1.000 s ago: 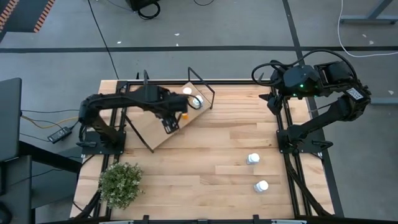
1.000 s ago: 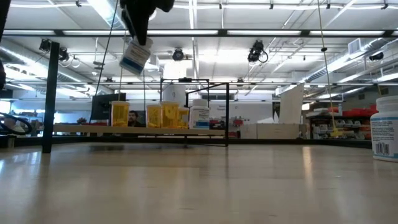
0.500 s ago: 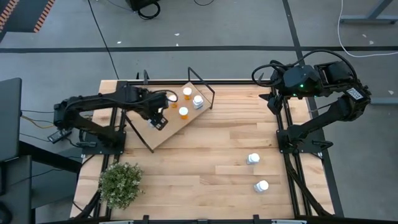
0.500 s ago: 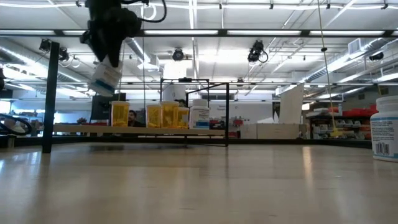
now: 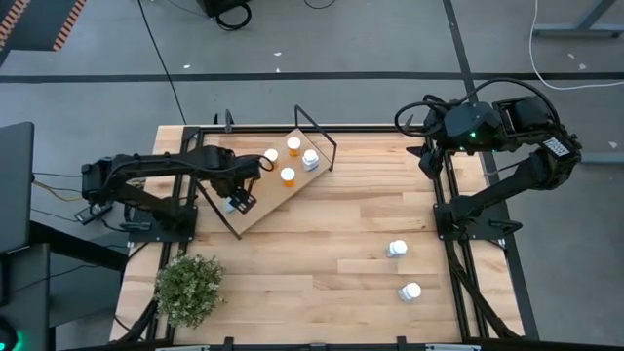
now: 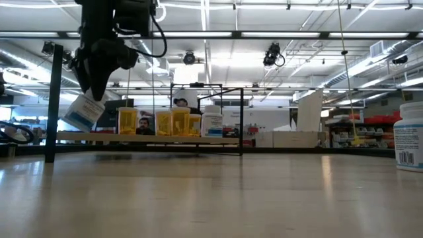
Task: Pick and place medicine bottles onto shelf by color
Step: Put the white pill bottle on the shelf, then move the white pill bottle to the center of the table
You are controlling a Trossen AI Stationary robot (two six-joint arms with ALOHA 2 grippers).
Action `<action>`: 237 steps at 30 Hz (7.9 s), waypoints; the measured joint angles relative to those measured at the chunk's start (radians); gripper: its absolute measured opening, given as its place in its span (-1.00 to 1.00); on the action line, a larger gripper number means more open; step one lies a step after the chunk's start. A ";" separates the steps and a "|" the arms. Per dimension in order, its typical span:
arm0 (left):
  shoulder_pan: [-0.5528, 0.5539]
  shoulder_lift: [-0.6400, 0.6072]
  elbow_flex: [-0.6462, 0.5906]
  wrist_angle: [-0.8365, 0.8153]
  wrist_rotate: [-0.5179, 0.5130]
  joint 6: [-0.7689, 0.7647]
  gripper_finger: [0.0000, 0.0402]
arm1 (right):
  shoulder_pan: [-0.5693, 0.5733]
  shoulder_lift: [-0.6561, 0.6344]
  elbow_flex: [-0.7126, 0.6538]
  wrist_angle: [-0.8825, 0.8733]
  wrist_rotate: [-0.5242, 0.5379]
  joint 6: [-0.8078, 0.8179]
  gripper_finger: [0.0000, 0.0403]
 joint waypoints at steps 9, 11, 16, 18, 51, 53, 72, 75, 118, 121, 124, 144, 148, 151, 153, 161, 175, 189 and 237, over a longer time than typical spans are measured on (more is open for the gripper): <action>0.078 -0.002 -0.014 0.028 -0.020 0.083 -0.02 | 0.000 0.000 0.000 0.000 0.000 -0.009 0.40; 0.100 -0.002 -0.014 0.026 -0.023 0.106 0.01 | 0.000 0.000 0.000 0.000 -0.001 -0.012 0.40; 0.148 -0.002 -0.014 0.026 -0.037 0.150 0.01 | 0.000 0.000 0.000 0.000 -0.001 -0.011 0.40; 0.164 -0.002 -0.014 0.026 -0.037 0.165 -0.01 | 0.000 0.000 0.000 0.000 -0.001 -0.011 0.40; 0.189 -0.003 0.107 0.002 -0.063 0.192 0.35 | 0.000 0.000 0.000 0.000 -0.002 0.000 0.40; 0.184 -0.003 0.145 -0.008 -0.063 0.189 0.35 | 0.000 0.000 0.000 0.000 -0.002 0.000 0.40; -0.106 0.017 0.315 0.552 -0.118 0.068 0.20 | 0.001 0.003 -0.114 0.002 -0.235 0.193 0.40; -0.137 0.043 0.315 0.622 -0.153 0.053 0.16 | 0.002 -0.007 -0.238 0.003 -0.291 0.256 0.40; -0.239 0.168 0.314 0.884 -0.099 -0.048 0.06 | 0.280 -0.083 -0.801 0.255 -0.363 0.852 0.40; -0.259 0.168 0.314 0.884 -0.094 -0.042 0.04 | 0.305 -0.045 -0.801 0.259 -0.363 0.849 0.40; -0.270 0.168 0.314 0.886 -0.092 -0.010 0.03 | 0.331 0.010 -0.801 0.274 -0.358 0.795 0.40; -0.312 0.167 0.314 0.823 -0.040 -0.001 -0.03 | 0.600 0.178 -0.813 0.346 -0.266 0.530 0.57; -0.313 0.167 0.314 0.822 -0.040 0.016 -0.03 | 0.604 0.178 -0.855 0.365 -0.284 0.530 0.65; -0.313 0.167 0.314 0.815 -0.034 0.015 -0.02 | 0.603 0.178 -0.886 0.398 -0.300 0.550 0.66; -0.313 0.167 0.314 0.814 -0.026 0.005 -0.02 | 0.603 0.178 -0.901 0.430 -0.302 0.561 0.66; -0.331 0.167 0.314 0.808 -0.016 -0.018 -0.05 | 0.603 0.178 -0.955 0.473 -0.296 0.560 0.67; -0.330 0.167 0.314 0.807 -0.017 -0.030 -0.06 | 0.603 0.178 -1.054 0.621 -0.292 0.620 0.67; -0.330 0.167 0.314 0.806 -0.017 -0.031 -0.10 | 0.602 0.178 -1.054 0.621 -0.290 0.620 0.39; -0.230 -0.144 0.315 0.495 -0.060 0.043 -0.14 | 0.066 0.714 -0.291 0.606 -0.449 0.148 0.01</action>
